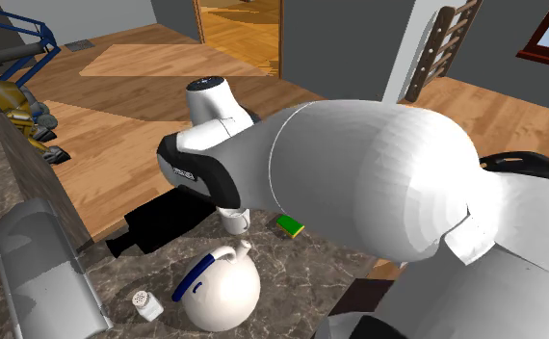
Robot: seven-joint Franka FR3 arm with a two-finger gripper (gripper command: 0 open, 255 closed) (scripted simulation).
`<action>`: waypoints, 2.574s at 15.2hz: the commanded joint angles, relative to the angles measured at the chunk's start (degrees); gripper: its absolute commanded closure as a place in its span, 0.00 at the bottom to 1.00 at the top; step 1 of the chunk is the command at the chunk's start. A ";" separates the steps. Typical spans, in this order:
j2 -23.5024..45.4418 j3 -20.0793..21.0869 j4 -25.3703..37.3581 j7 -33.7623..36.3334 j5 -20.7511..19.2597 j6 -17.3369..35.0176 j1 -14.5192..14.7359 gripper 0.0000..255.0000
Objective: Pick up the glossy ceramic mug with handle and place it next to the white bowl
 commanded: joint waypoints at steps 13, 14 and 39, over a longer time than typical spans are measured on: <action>17.81 7.78 2.98 16.76 -14.60 11.07 -2.31 0.00; 17.81 7.75 2.98 16.76 -14.59 11.07 -2.28 0.00; 12.29 7.09 6.15 12.52 -9.27 4.35 -2.23 1.00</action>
